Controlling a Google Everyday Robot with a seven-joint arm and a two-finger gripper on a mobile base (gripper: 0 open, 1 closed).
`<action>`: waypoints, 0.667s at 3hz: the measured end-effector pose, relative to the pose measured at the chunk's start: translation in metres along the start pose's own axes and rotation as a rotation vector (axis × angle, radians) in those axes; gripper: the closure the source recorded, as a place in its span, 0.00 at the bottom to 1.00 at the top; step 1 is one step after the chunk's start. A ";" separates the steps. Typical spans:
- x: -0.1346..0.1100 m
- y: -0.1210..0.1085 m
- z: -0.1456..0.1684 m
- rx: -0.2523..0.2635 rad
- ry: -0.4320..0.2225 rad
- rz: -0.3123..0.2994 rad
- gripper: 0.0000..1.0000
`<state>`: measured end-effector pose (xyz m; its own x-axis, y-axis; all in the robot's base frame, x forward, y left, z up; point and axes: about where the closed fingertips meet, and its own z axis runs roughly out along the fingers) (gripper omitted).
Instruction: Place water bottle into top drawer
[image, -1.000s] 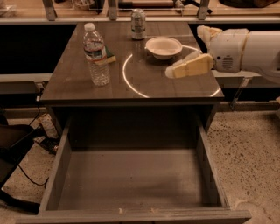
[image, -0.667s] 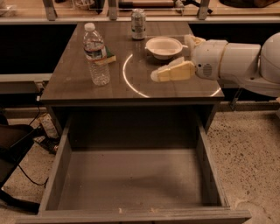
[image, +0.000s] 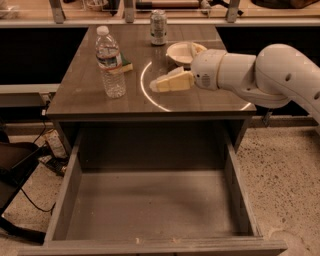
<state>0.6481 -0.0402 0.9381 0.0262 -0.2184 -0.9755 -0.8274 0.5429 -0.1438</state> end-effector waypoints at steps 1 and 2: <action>-0.003 0.004 0.030 -0.045 -0.022 -0.010 0.00; -0.012 0.013 0.059 -0.097 -0.060 -0.012 0.00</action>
Offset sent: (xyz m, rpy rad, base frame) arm 0.0334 0.0864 0.0048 0.0748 -0.0353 0.1634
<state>0.6702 0.0172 0.9385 0.0677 -0.1742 -0.9824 -0.8771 0.4589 -0.1419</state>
